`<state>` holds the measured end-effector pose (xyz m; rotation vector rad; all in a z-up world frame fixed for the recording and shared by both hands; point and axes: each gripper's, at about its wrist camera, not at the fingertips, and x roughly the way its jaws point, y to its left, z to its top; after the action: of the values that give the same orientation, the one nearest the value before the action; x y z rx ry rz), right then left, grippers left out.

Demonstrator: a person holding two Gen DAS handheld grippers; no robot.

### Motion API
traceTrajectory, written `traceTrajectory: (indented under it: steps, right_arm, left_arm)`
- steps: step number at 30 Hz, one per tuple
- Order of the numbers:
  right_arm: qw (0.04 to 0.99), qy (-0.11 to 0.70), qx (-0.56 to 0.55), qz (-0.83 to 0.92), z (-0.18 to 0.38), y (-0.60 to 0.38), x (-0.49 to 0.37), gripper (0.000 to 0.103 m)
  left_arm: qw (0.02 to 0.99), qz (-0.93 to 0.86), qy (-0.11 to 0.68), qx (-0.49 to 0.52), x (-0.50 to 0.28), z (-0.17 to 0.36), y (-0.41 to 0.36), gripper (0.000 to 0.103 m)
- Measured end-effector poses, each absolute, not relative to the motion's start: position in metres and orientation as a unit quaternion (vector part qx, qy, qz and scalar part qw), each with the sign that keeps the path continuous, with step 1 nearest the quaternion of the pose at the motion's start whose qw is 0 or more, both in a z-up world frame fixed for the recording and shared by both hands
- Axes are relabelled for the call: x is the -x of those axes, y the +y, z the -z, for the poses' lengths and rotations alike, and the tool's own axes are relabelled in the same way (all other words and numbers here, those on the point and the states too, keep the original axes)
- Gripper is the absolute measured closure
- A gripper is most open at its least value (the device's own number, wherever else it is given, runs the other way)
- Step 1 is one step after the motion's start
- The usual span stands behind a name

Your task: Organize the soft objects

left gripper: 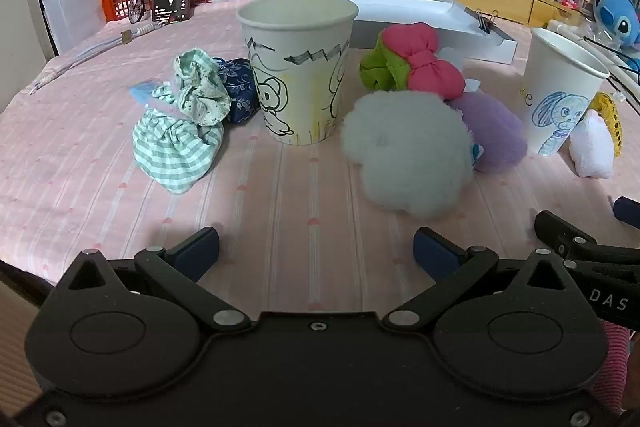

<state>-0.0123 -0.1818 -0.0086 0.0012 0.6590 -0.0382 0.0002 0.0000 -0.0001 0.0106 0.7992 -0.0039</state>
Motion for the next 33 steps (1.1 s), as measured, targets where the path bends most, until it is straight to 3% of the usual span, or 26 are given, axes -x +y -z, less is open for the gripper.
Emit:
traceTrajectory:
  steps: [33]
  right_arm:
    - [0.945, 0.327, 0.0, 0.019, 0.0083, -0.1814, 0.0107, 0.0]
  left_arm:
    - [0.921, 0.001, 0.39, -0.006, -0.0003, 0.0001, -0.0001, 0.0]
